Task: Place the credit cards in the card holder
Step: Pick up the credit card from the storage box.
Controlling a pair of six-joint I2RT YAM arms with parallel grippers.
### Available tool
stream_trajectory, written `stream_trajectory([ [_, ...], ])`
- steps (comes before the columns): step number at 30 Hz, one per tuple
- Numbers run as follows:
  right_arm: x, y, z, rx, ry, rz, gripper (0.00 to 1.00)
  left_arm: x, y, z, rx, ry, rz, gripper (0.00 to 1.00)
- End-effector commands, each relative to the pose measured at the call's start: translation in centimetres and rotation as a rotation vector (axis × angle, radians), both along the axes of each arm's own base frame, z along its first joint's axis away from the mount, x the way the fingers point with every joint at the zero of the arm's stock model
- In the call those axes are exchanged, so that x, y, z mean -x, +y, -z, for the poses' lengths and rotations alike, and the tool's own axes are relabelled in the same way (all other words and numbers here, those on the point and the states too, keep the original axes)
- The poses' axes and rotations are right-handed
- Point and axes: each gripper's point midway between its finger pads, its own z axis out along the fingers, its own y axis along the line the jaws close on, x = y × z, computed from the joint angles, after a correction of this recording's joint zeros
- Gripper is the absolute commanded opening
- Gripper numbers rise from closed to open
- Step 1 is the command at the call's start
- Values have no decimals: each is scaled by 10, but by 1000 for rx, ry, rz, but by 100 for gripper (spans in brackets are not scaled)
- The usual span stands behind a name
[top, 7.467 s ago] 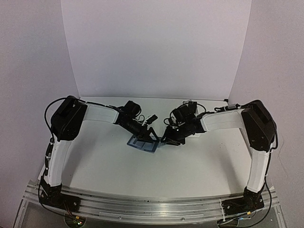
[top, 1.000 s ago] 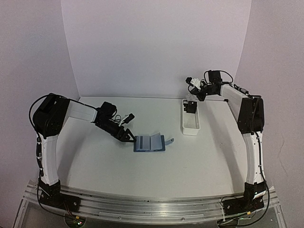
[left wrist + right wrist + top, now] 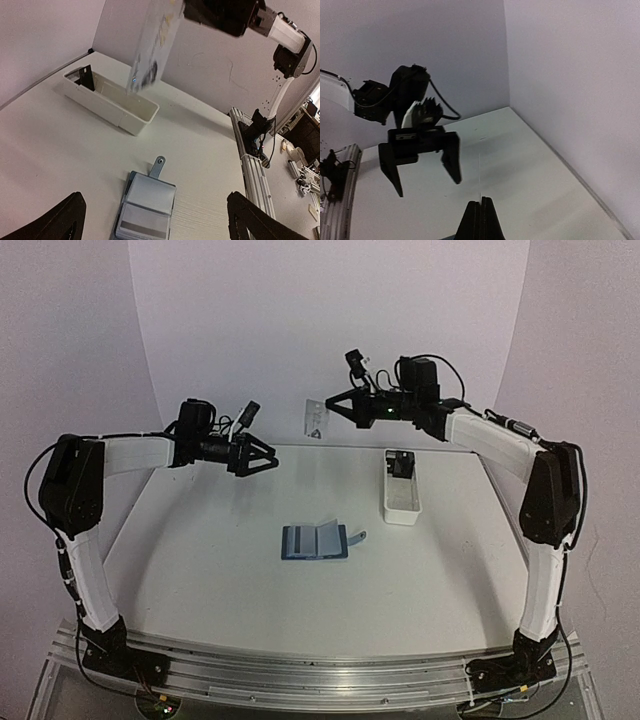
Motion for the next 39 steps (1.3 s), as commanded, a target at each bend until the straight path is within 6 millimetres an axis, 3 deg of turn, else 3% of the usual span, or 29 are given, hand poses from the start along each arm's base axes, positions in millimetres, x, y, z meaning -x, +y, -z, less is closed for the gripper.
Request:
stream_trajectory([
  [1,47,24,-42,-166,65,-142,0,16,-9,-90,164,-180,102,99],
  [4,73,45,-40,-184,113,-221,0,27,-8,-102,185,-161,140,100],
  [8,88,56,-35,-181,134,-254,0,35,-8,-106,191,-124,150,98],
  [10,92,59,-32,-181,142,-261,0,44,-10,-109,198,-108,178,91],
  [13,95,63,-34,-187,132,-273,0,55,-16,-109,196,-91,204,76],
  [20,99,67,-35,-191,126,-291,0,59,-20,-114,203,-65,217,35],
  [21,99,67,-35,-192,124,-292,0,61,-20,-115,205,-62,225,23],
  [22,98,67,-35,-193,127,-291,0,63,-21,-116,207,-57,229,3],
  [25,91,68,-26,-189,147,-256,1,62,-21,-116,207,-23,216,0],
  [26,84,65,-21,-189,163,-204,13,60,-21,-114,202,1,193,0],
  [27,82,65,-18,-187,173,-188,18,59,-21,-113,201,7,185,0],
  [28,76,60,0,-176,226,-121,35,52,-20,-108,191,47,127,0],
  [30,75,57,8,-210,278,-92,48,49,-18,-102,189,101,81,0],
  [33,80,58,23,-282,385,-91,54,46,-17,-100,210,151,37,0],
  [39,104,72,19,-348,384,-217,53,42,-18,-93,213,178,18,0],
])
